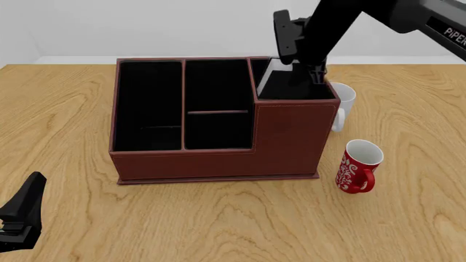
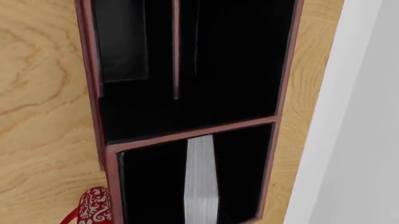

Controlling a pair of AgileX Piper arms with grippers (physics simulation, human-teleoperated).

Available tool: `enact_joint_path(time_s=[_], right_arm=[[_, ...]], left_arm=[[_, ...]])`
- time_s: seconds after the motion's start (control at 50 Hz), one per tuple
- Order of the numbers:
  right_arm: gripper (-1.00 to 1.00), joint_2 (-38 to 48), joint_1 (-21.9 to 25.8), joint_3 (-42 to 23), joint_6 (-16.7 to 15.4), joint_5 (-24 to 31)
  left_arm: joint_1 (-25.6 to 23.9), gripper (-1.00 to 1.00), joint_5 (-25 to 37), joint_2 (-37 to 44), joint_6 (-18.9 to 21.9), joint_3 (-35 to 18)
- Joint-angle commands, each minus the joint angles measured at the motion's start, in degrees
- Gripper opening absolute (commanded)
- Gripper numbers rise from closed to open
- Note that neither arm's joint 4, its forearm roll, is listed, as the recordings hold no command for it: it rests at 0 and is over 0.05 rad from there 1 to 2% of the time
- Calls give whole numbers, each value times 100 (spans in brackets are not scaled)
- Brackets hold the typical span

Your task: Pick up the book and place it in the right compartment of the caddy.

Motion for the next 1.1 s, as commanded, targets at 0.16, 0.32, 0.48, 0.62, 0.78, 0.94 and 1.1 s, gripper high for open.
enact_joint_path(time_s=[0.16, 0.32, 0.48, 0.62, 0.78, 0.94, 1.1], right_arm=[[-100, 320, -85, -264, 238, -1], [-100, 500, -99, -372, 305, -1], [-100, 684, -104, -490, 329, -1], [-100, 821, -68, -570, 395, -1], [-100, 1022, -67, -665, 455, -1], [-100, 1145, -120, -692, 443, -1], [100, 1197, -174, -702, 425, -1]], left_arm=[[0, 100, 0, 0, 1, 0], [0, 100, 0, 0, -1, 0], [-2, 100, 0, 0, -1, 0], [0, 100, 0, 0, -1, 0], [1, 100, 0, -1, 1, 0], [0, 100, 0, 0, -1, 0], [0, 100, 0, 0, -1, 0]])
